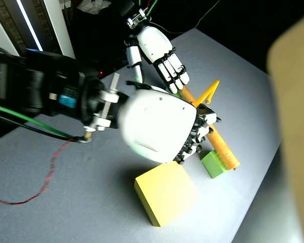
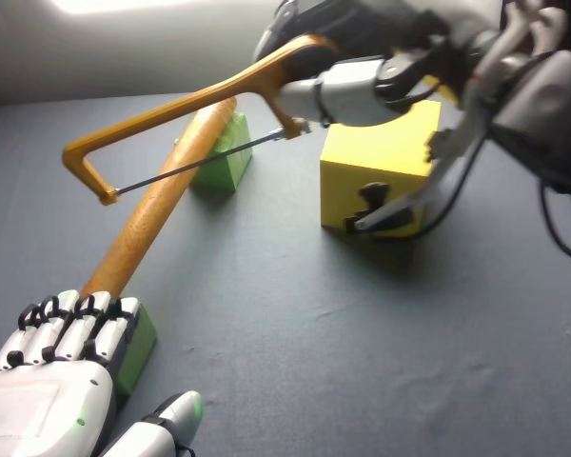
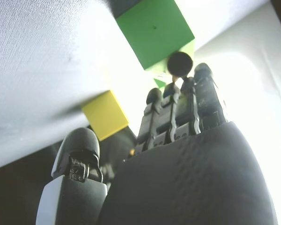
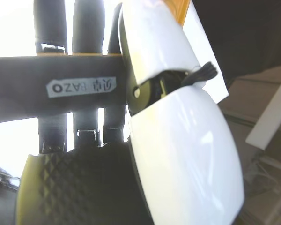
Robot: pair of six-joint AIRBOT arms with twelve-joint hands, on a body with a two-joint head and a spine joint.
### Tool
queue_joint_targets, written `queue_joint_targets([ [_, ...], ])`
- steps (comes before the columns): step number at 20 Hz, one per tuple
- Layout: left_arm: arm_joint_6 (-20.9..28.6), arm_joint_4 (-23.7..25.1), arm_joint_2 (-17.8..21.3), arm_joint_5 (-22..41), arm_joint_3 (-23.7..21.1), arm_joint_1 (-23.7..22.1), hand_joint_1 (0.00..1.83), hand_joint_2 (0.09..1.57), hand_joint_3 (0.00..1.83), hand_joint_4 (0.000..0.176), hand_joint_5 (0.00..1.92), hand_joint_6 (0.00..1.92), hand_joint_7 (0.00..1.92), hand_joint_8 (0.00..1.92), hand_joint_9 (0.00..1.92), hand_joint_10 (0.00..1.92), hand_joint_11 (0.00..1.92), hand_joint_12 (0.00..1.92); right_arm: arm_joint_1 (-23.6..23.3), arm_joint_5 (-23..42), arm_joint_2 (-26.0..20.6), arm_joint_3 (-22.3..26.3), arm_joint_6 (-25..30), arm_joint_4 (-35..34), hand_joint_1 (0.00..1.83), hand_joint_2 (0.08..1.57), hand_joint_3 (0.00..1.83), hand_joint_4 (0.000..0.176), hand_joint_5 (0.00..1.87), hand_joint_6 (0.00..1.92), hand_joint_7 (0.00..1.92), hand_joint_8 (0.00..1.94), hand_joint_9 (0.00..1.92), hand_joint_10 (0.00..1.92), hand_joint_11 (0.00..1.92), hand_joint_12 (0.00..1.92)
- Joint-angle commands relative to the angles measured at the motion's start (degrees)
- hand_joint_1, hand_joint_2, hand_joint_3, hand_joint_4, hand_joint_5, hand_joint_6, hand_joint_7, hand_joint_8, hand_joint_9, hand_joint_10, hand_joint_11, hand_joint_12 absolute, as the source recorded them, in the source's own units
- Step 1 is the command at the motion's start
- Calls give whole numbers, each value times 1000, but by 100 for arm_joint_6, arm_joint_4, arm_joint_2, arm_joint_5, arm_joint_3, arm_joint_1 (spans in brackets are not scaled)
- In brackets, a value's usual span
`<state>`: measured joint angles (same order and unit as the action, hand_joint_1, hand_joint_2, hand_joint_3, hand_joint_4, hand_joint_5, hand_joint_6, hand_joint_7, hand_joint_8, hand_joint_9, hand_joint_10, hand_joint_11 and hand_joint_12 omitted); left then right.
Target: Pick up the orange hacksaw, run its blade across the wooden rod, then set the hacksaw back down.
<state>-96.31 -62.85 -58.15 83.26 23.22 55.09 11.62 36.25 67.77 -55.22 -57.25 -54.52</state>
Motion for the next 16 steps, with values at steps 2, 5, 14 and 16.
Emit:
queue_joint_targets([
  [2,39,163,-35,114,31,-38,0,1355,0,0,84,9,45,8,11,4,0,0,-212,361,-324,198,100,171,1395,1046,1,0,1018,873,1113,717,1136,825,1006,566],
  [5,39,163,1,114,15,-36,0,1355,0,0,76,4,32,2,1,0,0,0,-313,172,-843,572,6,3,1396,1040,0,0,1031,840,1129,686,1155,806,1022,572],
  [14,18,162,199,2,-17,-179,0,1355,0,0,74,9,31,7,11,4,0,0,519,-793,-1742,1022,-108,-148,1397,1038,0,0,1044,802,1145,671,1146,826,1005,588],
  [16,3,162,253,-16,-29,-235,0,1364,4,0,69,6,28,5,1,0,0,0,753,-895,-1760,1031,-81,-154,1396,1045,1,0,1014,862,1132,692,1134,836,1001,579],
])
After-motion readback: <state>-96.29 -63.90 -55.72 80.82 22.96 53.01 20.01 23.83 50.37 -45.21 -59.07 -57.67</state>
